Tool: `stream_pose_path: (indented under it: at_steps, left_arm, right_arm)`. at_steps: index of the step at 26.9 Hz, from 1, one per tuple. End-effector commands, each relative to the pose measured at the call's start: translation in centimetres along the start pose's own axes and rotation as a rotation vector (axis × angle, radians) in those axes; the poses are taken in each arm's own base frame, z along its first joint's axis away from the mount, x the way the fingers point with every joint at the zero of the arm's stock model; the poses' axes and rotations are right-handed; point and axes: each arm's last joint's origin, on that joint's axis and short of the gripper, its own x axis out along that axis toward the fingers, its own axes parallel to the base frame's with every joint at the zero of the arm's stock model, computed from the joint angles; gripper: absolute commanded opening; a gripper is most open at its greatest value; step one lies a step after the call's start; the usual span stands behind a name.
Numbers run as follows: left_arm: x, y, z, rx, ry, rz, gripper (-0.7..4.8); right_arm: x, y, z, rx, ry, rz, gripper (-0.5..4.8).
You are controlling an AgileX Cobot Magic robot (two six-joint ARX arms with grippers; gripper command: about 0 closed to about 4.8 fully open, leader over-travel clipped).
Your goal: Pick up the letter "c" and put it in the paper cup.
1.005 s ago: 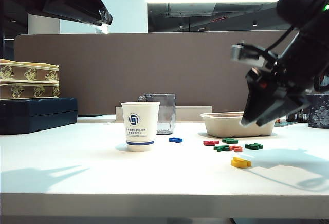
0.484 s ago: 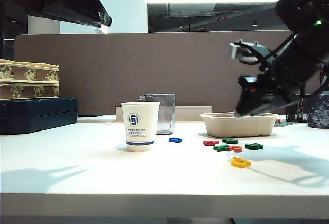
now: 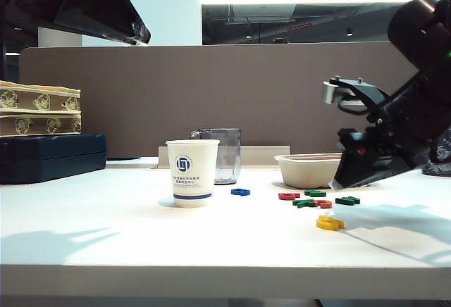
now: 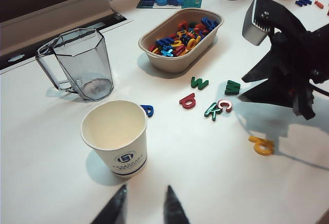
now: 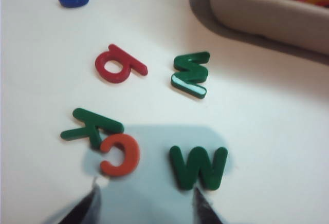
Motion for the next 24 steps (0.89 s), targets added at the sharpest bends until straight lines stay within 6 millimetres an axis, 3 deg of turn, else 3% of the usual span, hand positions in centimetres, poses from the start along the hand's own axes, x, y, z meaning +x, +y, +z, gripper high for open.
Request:
stream_pose_path:
  at_steps: [1, 6, 24]
  left_arm:
    - [-0.1, 0.0, 0.3, -0.001, -0.013, 0.004, 0.88]
    - [-0.1, 0.0, 0.3, -0.001, -0.013, 0.004, 0.88]
    - [-0.1, 0.0, 0.3, -0.001, -0.013, 0.003, 0.88]
  right_arm:
    - [0.0, 0.1, 0.0, -0.006, -0.027, -0.002, 2.31]
    - [0.1, 0.5, -0.2, -0.016, -0.031, -0.006, 2.54]
    - [0.3, 1.8, -0.8, -0.040, -0.008, 0.017, 2.52]
